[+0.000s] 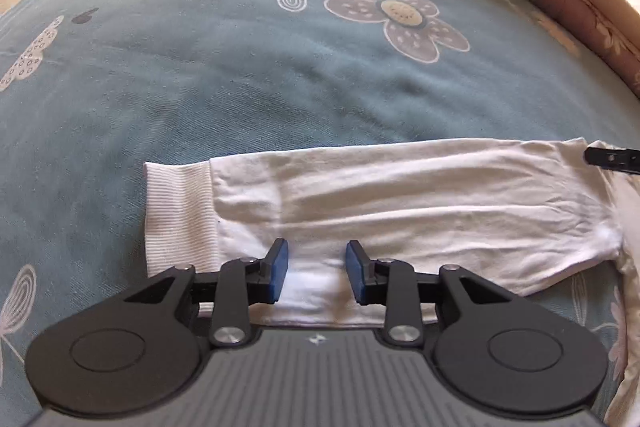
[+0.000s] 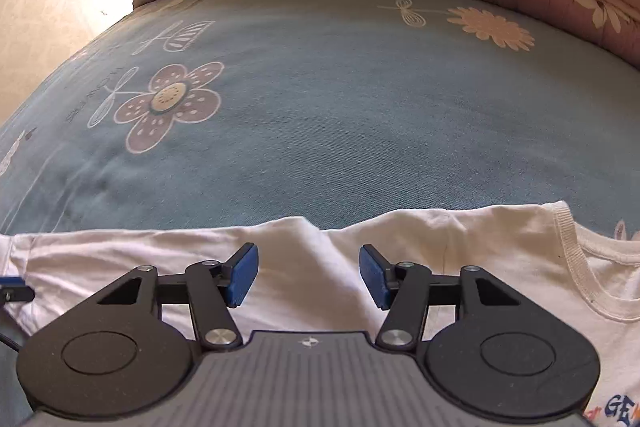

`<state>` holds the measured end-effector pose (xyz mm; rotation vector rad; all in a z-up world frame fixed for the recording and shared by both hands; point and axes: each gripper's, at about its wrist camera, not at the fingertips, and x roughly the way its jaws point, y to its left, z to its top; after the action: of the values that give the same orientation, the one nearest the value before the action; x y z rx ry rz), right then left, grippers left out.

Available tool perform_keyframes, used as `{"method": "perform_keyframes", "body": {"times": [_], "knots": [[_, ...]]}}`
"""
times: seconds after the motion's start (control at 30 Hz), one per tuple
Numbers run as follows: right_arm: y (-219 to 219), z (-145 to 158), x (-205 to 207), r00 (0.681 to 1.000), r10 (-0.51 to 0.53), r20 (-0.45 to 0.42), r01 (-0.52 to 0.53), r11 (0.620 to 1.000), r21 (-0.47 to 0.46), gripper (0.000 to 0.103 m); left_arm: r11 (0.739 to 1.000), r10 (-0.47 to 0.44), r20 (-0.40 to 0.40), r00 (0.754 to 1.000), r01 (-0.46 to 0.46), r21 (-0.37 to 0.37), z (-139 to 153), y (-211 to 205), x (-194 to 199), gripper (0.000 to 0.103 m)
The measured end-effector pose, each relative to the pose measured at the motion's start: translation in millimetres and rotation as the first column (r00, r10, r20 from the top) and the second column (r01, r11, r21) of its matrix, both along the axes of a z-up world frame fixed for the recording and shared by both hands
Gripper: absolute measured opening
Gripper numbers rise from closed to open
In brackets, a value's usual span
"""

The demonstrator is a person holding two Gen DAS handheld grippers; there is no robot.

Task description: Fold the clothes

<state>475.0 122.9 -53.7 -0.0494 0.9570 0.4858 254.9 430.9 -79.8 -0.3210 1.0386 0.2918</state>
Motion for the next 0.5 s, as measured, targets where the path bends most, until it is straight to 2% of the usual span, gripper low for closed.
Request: {"method": "perform_keyframes", "body": {"times": [0.07, 0.1, 0.2, 0.3, 0.37, 0.47, 0.5], "knots": [[1.6, -15.7, 22.7, 0.999, -0.013, -0.039, 0.014, 1.0, 0.014, 0.063, 1.0, -0.008, -0.017, 1.0, 0.009, 0.014, 1.2, -0.5, -4.4, 0.035], [5.0, -15.1, 31.1, 1.0, 0.001, -0.03, -0.001, 1.0, 0.01, 0.071, 0.999, -0.02, -0.032, 0.999, 0.021, 0.029, 2.2, -0.9, -4.8, 0.035], [15.5, -12.6, 56.3, 0.999, 0.045, -0.001, -0.045, 0.999, -0.001, 0.074, 0.997, -0.029, -0.073, 0.997, 0.035, 0.076, 9.8, 1.3, 0.2, 0.033], [19.2, -12.0, 25.7, 0.997, 0.074, -0.03, -0.073, 0.997, 0.021, 0.074, 0.997, -0.045, 0.006, 0.999, 0.045, 0.061, 23.9, 1.1, -0.8, 0.036], [21.6, -11.6, 5.1, 0.994, 0.094, -0.049, -0.092, 0.995, 0.036, 0.075, 0.995, -0.079, 0.022, 0.997, 0.078, 0.066, 23.8, -5.3, 2.4, 0.039], [25.3, -11.0, -25.7, 0.989, 0.124, -0.077, -0.12, 0.991, 0.059, 0.077, 0.987, -0.109, -0.018, 0.994, 0.111, 0.113, 9.1, -12.7, 4.4, 0.04], [26.5, -10.8, -36.0, 0.987, 0.134, -0.086, -0.128, 0.989, 0.067, 0.077, 0.984, -0.119, -0.032, 0.992, 0.122, 0.128, 4.1, -15.2, 5.1, 0.043]]}}
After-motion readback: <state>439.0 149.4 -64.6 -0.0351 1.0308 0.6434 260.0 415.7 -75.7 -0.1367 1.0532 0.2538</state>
